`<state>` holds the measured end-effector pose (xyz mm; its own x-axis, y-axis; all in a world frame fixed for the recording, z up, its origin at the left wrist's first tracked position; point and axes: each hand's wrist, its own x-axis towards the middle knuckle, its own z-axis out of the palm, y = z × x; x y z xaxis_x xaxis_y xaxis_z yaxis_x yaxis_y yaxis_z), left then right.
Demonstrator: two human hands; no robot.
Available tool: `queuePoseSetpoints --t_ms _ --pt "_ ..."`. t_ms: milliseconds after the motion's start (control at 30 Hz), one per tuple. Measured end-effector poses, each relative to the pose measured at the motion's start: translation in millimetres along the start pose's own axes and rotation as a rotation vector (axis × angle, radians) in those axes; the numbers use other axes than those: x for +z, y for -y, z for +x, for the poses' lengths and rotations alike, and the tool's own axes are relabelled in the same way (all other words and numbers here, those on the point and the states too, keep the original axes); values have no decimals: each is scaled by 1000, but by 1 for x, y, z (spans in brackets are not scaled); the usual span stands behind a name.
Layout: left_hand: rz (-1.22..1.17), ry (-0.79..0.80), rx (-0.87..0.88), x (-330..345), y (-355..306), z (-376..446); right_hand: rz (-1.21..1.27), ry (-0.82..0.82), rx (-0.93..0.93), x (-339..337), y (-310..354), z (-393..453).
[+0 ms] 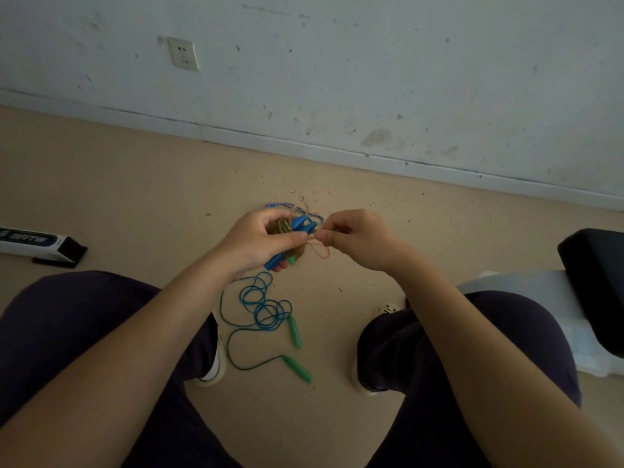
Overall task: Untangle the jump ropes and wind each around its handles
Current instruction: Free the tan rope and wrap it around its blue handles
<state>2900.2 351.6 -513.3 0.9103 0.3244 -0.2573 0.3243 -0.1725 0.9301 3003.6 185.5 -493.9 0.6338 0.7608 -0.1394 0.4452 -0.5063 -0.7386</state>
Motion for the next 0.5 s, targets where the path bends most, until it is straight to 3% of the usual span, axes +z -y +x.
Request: queuePoseSetpoints --t_ms 200,500 --pt "-107 -53 110 3 1 -3 -69 32 12 -5 0 2" --pt "46 -62 103 8 5 -1 61 16 -57 -5 -2 -3"
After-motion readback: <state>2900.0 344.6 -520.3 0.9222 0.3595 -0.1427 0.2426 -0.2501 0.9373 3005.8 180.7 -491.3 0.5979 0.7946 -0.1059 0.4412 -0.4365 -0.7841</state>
